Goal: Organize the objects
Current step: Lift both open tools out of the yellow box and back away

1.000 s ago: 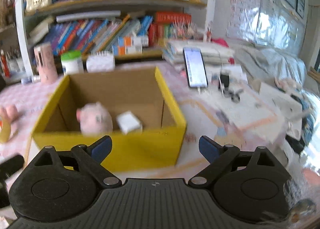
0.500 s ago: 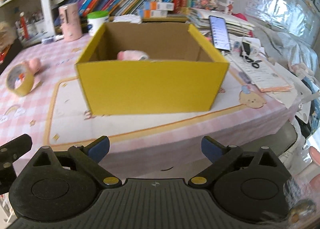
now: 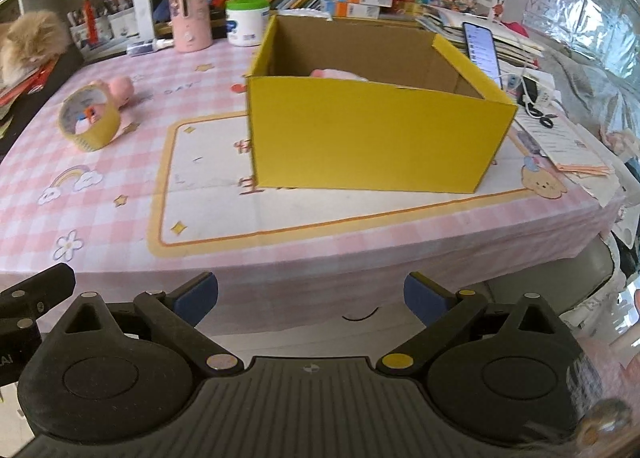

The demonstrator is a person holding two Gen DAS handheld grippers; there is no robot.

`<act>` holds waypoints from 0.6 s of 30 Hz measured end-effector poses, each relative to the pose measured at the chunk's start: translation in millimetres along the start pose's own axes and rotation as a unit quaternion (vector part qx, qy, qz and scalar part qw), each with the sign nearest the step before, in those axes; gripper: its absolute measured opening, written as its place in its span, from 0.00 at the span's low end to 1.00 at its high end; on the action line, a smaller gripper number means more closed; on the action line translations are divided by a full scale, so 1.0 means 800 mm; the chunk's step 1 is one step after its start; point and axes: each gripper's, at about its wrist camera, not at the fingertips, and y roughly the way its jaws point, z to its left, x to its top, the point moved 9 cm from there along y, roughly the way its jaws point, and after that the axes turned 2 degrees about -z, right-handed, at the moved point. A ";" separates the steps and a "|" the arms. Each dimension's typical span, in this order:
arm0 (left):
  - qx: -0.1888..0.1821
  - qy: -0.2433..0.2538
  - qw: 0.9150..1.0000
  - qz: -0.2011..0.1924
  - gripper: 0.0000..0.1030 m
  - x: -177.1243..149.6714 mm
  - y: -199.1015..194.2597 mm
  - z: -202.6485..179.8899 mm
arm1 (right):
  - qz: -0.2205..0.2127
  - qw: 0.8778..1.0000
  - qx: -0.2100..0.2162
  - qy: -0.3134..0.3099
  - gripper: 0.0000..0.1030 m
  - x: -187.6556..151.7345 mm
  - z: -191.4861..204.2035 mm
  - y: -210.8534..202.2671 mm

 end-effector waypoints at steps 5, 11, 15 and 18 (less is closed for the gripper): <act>0.009 -0.009 1.000 0.005 0.97 -0.008 -0.005 0.020 | 0.005 1.000 0.012 -0.013 0.98 -0.006 0.025 -0.002; 0.018 -0.017 1.000 0.006 0.97 -0.014 -0.011 0.042 | 0.007 0.999 0.022 -0.027 0.98 -0.009 0.051 -0.005; 0.023 -0.024 0.999 0.005 0.97 -0.018 -0.014 0.056 | 0.007 0.999 0.028 -0.036 0.98 -0.011 0.067 -0.005; 0.027 -0.030 0.999 0.004 0.97 -0.020 -0.017 0.068 | 0.006 0.998 0.033 -0.044 0.98 -0.011 0.080 -0.005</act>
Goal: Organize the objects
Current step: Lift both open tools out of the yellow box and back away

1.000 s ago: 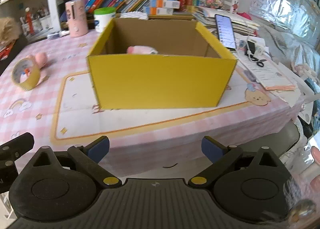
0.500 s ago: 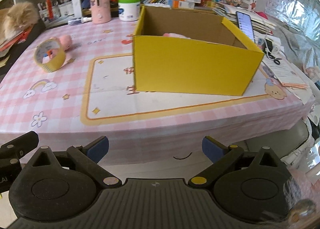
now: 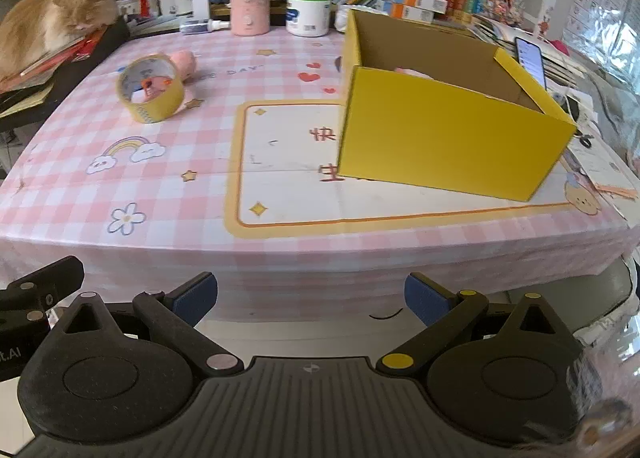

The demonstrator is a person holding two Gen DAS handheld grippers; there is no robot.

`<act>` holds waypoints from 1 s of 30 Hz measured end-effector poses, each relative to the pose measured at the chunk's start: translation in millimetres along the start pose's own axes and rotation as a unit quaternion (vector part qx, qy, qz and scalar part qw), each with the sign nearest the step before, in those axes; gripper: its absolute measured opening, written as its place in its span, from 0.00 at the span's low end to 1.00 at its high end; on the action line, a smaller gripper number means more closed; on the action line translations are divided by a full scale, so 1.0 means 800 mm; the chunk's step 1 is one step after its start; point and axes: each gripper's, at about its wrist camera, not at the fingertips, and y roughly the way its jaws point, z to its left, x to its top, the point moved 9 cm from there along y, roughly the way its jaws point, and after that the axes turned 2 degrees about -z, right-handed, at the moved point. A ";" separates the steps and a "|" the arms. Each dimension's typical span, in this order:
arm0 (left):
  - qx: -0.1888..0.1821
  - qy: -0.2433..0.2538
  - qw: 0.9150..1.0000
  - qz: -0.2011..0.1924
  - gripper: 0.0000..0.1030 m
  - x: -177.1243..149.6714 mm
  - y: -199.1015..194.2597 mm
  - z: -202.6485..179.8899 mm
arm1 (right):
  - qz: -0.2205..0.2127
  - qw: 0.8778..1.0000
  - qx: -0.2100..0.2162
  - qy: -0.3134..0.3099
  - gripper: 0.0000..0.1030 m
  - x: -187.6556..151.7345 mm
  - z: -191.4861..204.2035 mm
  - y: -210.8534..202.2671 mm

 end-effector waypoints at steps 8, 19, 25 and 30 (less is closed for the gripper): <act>0.009 -0.009 1.000 -0.002 0.97 -0.003 -0.005 0.022 | -0.005 1.000 0.013 -0.019 0.98 0.005 0.030 -0.001; 0.018 -0.027 0.999 -0.004 0.98 -0.002 -0.002 0.038 | -0.007 0.999 0.031 -0.042 0.98 0.016 0.058 0.005; 0.033 -0.030 0.999 0.001 0.98 0.006 0.012 0.049 | -0.008 0.998 0.041 -0.054 0.98 0.029 0.071 0.019; 0.045 -0.039 0.998 0.002 0.98 0.019 0.027 0.059 | -0.011 0.997 0.053 -0.061 0.98 0.047 0.080 0.032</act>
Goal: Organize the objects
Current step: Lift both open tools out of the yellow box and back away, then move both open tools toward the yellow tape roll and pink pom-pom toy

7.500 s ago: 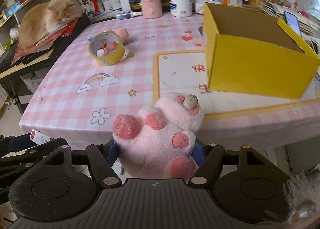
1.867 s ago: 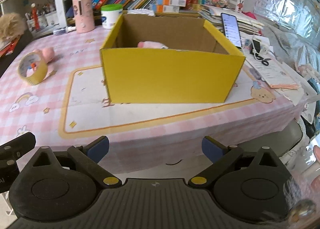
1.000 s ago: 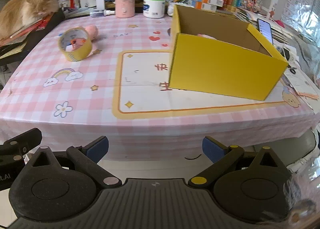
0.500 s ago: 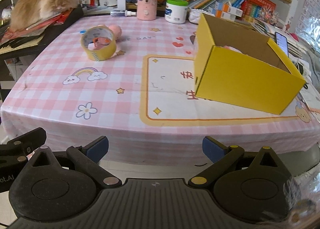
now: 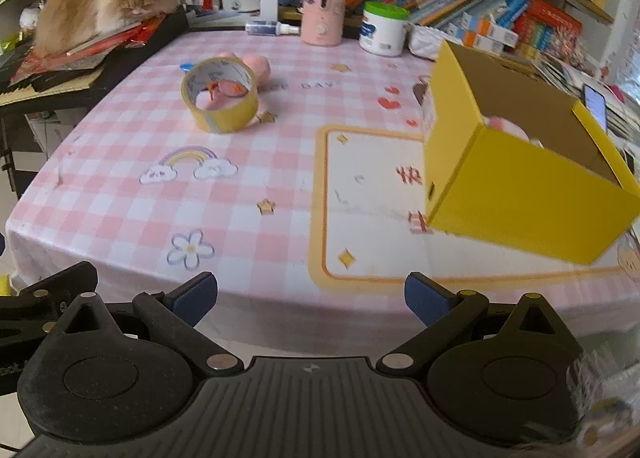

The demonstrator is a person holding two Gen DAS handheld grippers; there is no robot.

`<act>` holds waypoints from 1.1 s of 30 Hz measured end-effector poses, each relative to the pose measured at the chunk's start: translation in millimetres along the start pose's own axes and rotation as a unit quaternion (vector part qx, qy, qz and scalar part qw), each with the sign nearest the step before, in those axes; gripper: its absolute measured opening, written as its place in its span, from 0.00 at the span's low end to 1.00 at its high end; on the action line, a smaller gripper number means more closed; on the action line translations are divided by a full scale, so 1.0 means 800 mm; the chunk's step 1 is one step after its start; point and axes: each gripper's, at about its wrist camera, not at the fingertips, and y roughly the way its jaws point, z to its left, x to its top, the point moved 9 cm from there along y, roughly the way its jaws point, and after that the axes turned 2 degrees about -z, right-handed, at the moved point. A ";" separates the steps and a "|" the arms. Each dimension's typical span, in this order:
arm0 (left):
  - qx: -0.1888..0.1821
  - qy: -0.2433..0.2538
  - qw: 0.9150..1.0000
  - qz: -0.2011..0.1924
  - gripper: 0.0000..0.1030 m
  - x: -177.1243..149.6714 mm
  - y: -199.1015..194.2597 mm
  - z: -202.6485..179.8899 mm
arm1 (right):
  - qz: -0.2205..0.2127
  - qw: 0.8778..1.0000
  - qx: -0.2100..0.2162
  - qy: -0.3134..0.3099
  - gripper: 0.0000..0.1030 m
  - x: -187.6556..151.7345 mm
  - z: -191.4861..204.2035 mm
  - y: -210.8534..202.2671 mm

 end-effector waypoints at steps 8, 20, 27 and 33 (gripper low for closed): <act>0.012 -0.007 1.000 -0.005 0.98 0.027 0.028 0.000 | -0.014 1.000 0.010 -0.011 0.98 0.043 -0.001 0.028; 0.024 -0.012 1.000 0.001 0.98 0.066 0.075 -0.012 | -0.025 0.999 0.022 -0.025 0.97 0.101 -0.013 0.074; 0.023 -0.013 1.000 0.004 0.98 0.083 0.095 -0.019 | -0.030 0.999 0.030 -0.016 0.97 0.127 -0.026 0.096; 0.023 -0.021 0.999 0.003 0.98 0.096 0.108 -0.019 | -0.031 0.999 0.036 -0.007 0.97 0.147 -0.033 0.112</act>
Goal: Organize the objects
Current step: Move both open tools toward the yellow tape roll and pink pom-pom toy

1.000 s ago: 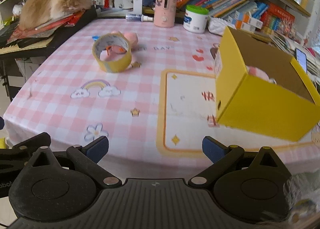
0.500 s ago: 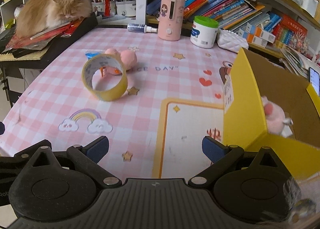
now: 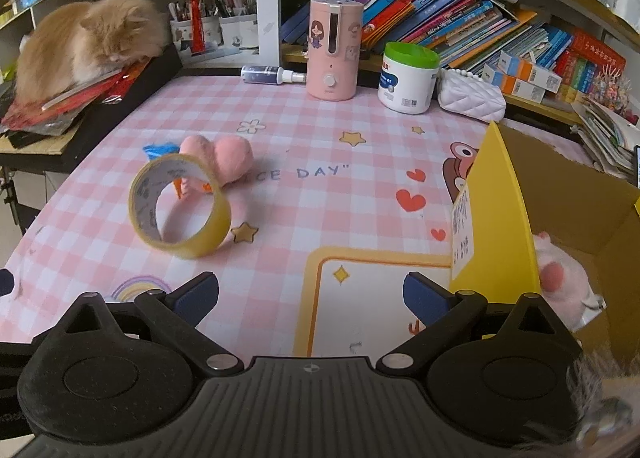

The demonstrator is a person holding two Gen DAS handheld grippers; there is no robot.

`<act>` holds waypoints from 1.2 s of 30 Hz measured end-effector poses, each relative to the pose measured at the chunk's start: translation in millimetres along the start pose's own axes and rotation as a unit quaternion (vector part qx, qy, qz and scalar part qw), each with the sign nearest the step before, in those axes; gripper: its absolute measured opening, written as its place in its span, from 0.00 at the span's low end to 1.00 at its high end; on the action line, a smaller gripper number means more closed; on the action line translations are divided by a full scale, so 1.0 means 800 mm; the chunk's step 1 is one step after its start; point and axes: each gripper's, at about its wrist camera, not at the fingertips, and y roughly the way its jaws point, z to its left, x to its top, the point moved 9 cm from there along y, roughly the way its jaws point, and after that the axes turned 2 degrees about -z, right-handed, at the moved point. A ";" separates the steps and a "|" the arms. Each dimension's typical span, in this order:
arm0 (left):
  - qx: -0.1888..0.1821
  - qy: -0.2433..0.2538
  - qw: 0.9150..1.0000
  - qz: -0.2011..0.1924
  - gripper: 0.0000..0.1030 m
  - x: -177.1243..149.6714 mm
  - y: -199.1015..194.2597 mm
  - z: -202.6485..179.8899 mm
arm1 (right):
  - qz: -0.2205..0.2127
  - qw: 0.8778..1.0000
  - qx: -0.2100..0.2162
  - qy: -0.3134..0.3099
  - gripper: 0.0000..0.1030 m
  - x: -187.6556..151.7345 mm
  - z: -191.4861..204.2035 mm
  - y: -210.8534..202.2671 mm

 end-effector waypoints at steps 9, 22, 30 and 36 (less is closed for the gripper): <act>-0.005 -0.003 1.000 0.007 0.98 0.016 0.029 -0.006 | -0.003 1.000 0.017 0.004 0.96 0.029 -0.007 0.024; -0.029 0.033 0.999 0.008 0.98 0.047 0.098 -0.047 | -0.025 0.999 0.023 0.020 0.96 0.080 -0.019 0.050; -0.010 0.050 0.998 0.024 0.96 0.053 0.143 -0.057 | -0.025 0.999 0.022 0.020 0.96 0.091 -0.024 0.058; -0.026 0.032 0.999 0.033 0.88 0.050 0.143 -0.048 | -0.021 0.999 0.024 0.019 0.96 0.092 -0.024 0.064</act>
